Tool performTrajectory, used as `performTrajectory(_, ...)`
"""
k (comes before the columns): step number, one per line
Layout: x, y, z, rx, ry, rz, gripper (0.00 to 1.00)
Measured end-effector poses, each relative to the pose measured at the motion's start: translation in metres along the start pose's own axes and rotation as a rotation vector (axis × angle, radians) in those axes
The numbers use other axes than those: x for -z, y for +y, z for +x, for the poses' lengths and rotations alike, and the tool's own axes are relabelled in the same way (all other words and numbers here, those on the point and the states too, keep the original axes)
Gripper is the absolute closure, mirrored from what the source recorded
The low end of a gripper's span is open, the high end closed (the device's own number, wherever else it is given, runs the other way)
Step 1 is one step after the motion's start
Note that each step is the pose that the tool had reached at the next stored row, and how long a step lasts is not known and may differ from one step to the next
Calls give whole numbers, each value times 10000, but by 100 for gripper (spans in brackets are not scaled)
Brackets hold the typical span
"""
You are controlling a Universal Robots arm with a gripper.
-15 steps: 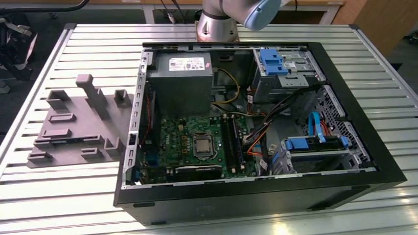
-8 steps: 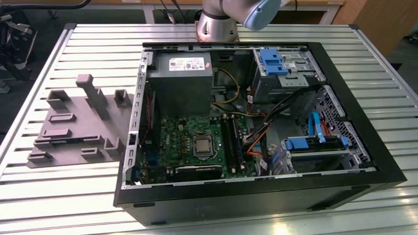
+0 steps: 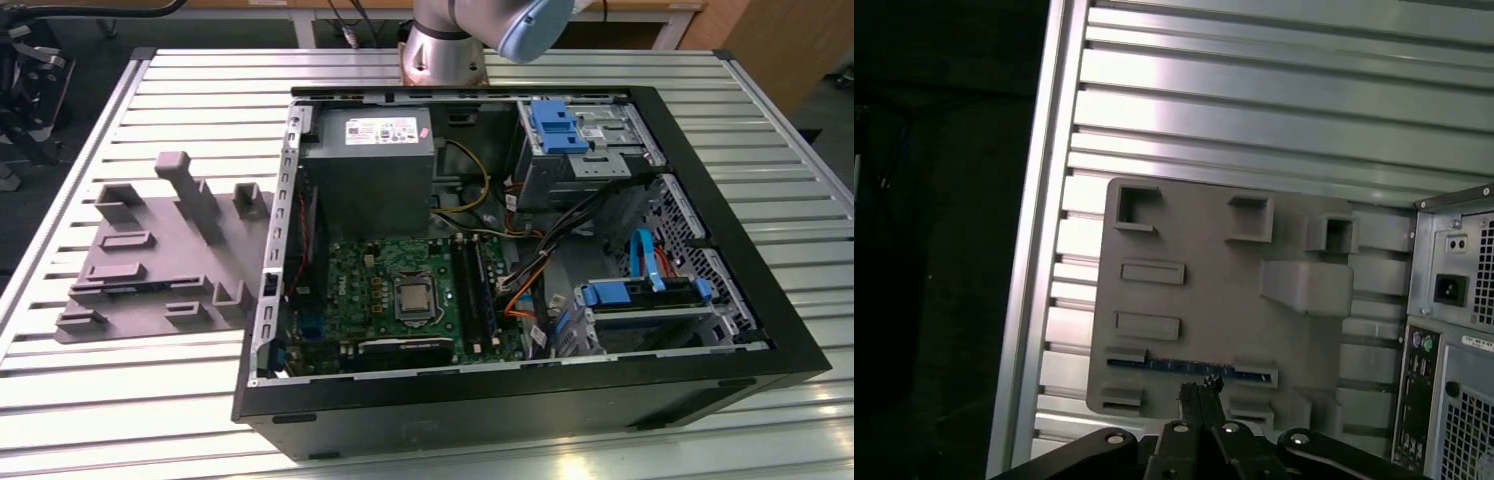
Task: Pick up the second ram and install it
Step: 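Pick up the second ram and move it above second insertion slot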
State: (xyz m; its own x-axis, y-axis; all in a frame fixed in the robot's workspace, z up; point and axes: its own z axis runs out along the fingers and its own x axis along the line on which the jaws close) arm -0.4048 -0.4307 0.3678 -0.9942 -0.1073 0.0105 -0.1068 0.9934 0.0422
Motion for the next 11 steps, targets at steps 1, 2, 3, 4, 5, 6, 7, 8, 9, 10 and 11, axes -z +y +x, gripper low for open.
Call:
performTrajectory(1,0,0,2,69,2,0,89)
performTrajectory(2,-1,0,3,145,6,1,89)
performTrajectory(3,0,1,4,226,10,3,89)
performTrajectory(4,0,1,4,320,14,4,89)
performTrajectory(5,0,1,5,401,18,5,89)
performTrajectory(6,0,1,6,496,23,6,89)
performTrajectory(7,-1,1,6,584,26,7,89)
performTrajectory(8,-1,1,6,671,29,7,89)
performTrajectory(9,-2,1,6,762,32,8,89)
performTrajectory(10,-2,1,6,850,37,9,89)
performTrajectory(11,-2,0,7,940,40,10,89)
